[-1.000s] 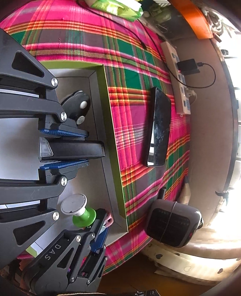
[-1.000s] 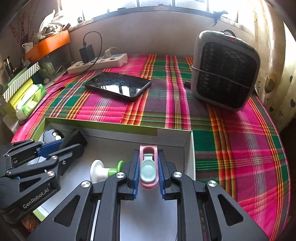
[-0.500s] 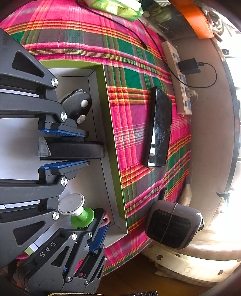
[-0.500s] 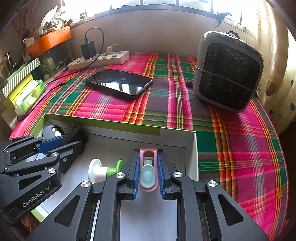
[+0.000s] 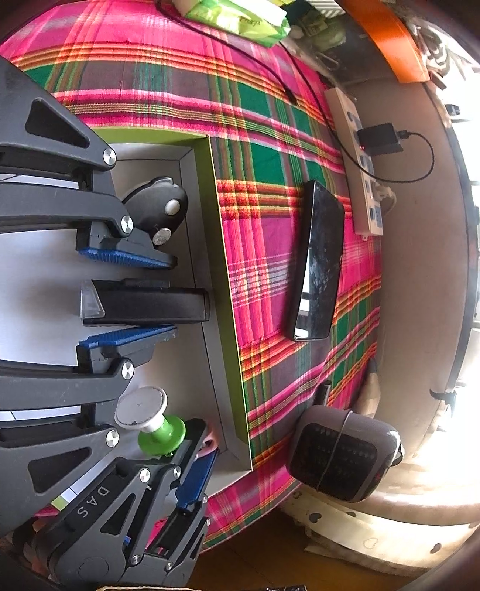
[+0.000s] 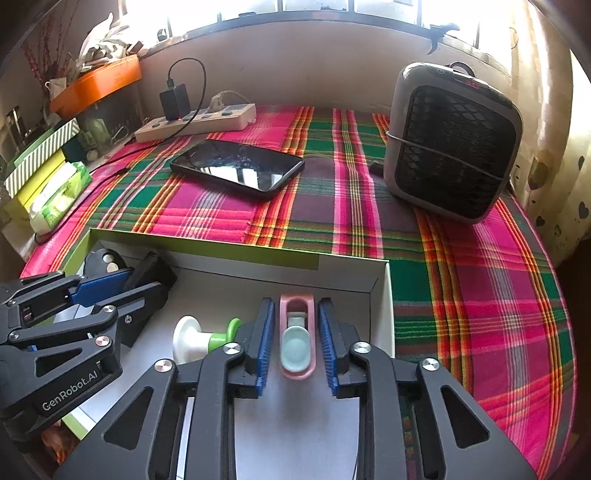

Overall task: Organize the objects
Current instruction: 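Lower the pink holder into the box and open the right tool while the left releases the gadget, then withdraw both open tools from the box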

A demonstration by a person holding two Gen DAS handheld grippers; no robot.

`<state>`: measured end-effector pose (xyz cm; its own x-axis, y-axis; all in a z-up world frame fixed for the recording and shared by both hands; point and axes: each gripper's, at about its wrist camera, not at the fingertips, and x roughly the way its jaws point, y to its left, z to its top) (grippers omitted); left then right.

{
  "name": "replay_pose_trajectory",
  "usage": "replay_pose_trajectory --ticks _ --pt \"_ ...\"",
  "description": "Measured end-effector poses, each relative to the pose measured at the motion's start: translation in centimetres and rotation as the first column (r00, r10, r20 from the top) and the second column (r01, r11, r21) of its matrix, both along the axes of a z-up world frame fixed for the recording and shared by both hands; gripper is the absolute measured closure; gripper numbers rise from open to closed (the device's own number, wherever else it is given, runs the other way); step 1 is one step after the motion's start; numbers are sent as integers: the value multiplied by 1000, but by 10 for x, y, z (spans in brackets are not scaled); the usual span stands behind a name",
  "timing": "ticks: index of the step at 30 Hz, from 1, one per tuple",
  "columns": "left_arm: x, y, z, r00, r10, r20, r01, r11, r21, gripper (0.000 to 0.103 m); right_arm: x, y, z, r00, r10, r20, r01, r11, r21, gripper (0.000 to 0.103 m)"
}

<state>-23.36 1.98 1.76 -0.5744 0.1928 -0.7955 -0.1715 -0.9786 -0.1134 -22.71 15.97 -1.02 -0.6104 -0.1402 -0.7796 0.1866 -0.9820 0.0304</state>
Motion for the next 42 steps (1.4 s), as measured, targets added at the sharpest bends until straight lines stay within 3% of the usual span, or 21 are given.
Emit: replay_pose_trajectory --ticks 19,42 --pt "15 0 19 998 24 -58 -27 999 -39 72 17 1 14 999 -14 -49 13 1000 -12 71" --pt "66 -8 36 992 52 -114 -55 998 -24 72 62 -3 32 995 -30 -100 25 999 -46 67"
